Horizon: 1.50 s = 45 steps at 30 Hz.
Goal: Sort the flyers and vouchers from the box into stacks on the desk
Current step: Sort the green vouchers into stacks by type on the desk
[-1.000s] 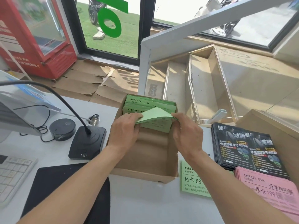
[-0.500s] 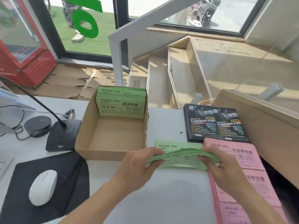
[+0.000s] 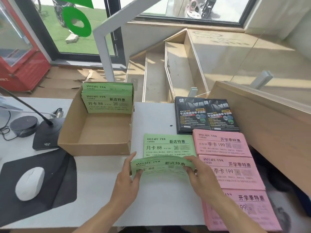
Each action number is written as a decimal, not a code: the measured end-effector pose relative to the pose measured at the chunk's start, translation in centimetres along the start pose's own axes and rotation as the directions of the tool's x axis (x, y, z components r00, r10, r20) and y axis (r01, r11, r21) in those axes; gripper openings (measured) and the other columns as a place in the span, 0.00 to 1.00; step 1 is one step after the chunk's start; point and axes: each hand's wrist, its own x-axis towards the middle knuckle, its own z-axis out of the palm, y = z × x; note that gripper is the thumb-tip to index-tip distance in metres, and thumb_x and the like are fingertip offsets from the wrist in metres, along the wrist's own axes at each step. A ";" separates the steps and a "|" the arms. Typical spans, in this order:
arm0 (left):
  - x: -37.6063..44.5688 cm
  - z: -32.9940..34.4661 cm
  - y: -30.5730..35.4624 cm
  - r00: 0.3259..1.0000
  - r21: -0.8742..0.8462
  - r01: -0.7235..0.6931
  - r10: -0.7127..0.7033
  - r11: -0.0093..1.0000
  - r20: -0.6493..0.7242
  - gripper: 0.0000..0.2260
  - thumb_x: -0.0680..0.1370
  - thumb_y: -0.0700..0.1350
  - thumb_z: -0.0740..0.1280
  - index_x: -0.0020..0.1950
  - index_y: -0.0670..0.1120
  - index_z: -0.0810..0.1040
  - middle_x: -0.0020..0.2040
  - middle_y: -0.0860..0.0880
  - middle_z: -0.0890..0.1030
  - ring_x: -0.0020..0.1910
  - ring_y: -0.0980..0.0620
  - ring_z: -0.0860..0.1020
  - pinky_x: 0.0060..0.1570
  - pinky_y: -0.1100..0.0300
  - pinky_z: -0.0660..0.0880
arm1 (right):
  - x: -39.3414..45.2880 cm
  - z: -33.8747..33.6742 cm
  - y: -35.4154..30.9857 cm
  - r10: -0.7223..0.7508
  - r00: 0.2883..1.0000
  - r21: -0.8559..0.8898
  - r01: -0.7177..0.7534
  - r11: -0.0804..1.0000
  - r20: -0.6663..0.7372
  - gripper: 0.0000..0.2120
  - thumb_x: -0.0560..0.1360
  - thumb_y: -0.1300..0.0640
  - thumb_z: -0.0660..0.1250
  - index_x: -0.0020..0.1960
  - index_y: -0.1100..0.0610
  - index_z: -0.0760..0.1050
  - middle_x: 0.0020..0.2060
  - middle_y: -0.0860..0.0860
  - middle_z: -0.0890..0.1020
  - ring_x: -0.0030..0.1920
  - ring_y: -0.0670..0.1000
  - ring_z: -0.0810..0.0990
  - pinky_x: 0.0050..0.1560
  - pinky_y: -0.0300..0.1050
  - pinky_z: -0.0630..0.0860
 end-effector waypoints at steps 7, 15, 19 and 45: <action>5.7 3.8 5.1 0.986 0.195 -0.092 0.117 0.977 -0.122 0.35 0.82 0.37 0.63 0.82 0.57 0.49 0.63 0.57 0.72 0.51 0.63 0.70 0.50 0.69 0.68 | 6.6 -2.8 -2.3 0.040 0.991 -0.079 -0.050 0.996 -0.127 0.24 0.78 0.62 0.66 0.70 0.45 0.67 0.58 0.42 0.76 0.54 0.48 0.76 0.56 0.48 0.75; 10.0 4.7 4.4 0.987 0.369 0.160 -0.158 0.915 -0.036 0.37 0.79 0.37 0.63 0.83 0.49 0.47 0.72 0.46 0.66 0.70 0.46 0.67 0.68 0.54 0.65 | 9.6 -0.3 -1.3 -0.089 0.994 -0.468 0.051 0.882 -0.059 0.26 0.73 0.65 0.69 0.70 0.52 0.73 0.66 0.53 0.72 0.61 0.56 0.74 0.58 0.52 0.75; 10.0 4.9 3.9 0.961 0.262 0.271 -0.276 0.926 -0.016 0.38 0.78 0.43 0.69 0.82 0.46 0.52 0.77 0.45 0.63 0.75 0.46 0.64 0.72 0.56 0.62 | 7.1 1.4 -1.9 -0.184 0.982 -0.480 0.177 0.859 0.032 0.20 0.76 0.57 0.70 0.67 0.52 0.75 0.65 0.51 0.75 0.65 0.55 0.72 0.67 0.52 0.69; 8.3 -1.5 8.0 0.909 0.019 -0.384 0.381 0.923 -0.171 0.20 0.77 0.34 0.70 0.68 0.46 0.76 0.69 0.55 0.76 0.70 0.57 0.73 0.69 0.62 0.69 | 9.5 5.0 -7.4 -0.239 0.960 -0.259 0.196 0.946 -0.147 0.16 0.76 0.59 0.68 0.63 0.50 0.78 0.56 0.45 0.80 0.58 0.50 0.76 0.61 0.47 0.72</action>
